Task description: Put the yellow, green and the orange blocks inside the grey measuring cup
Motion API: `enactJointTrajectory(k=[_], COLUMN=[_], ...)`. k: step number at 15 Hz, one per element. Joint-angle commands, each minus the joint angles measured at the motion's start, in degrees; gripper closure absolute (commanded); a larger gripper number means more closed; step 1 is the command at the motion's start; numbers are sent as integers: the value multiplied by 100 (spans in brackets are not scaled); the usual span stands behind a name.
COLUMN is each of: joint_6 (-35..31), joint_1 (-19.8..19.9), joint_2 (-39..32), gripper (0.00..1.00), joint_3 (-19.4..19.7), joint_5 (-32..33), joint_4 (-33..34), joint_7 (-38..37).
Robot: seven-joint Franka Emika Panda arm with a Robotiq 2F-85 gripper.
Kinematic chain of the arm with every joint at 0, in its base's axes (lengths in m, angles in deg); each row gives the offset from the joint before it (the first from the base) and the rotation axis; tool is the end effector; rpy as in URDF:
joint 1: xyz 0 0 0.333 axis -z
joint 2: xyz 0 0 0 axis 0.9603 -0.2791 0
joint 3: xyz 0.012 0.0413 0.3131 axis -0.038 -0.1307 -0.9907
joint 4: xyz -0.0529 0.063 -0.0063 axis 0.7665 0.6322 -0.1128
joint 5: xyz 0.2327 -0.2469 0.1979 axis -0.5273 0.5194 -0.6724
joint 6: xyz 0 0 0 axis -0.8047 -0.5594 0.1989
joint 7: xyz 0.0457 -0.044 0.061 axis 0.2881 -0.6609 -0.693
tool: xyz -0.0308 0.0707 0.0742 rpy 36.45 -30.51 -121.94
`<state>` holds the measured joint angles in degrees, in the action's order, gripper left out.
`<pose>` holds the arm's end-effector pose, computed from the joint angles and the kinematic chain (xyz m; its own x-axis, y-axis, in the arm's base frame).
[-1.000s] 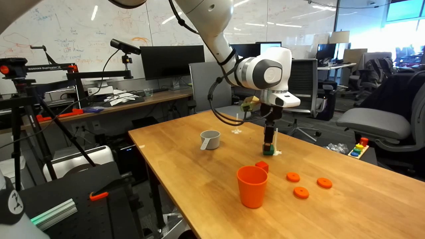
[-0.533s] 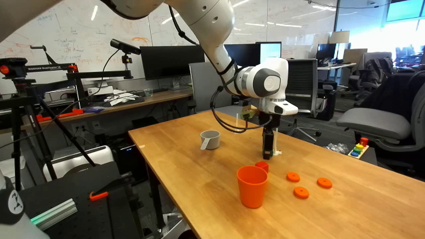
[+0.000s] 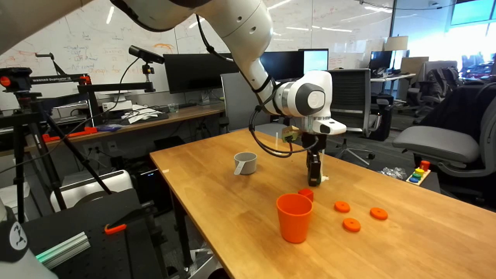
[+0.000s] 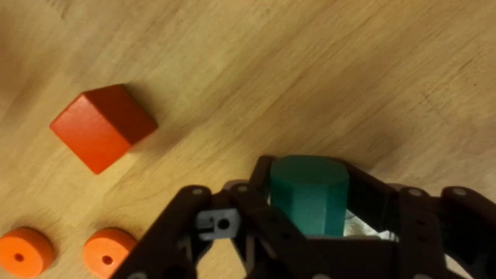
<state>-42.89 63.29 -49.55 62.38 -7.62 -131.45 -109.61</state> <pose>0.7075 0.0652 0.0969 0.7415 -0.6710 -0.0012 -0.6653 -0.7354 0.1286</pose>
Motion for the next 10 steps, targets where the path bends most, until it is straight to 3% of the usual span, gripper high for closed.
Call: enactJointTrajectory(k=[1, 3, 5, 10], joint_6=[-208, -290, -478, -639], joint_1=[-114, -124, -46, -71], joint_2=[120, 223, 406, 766], gripper=[85, 89, 100, 100], joint_3=[55, -45, -357, -1107], joint_5=[120, 62, -165, -713], joint_4=[-105, -224, -423, -734], joint_7=[37, 112, 342, 917])
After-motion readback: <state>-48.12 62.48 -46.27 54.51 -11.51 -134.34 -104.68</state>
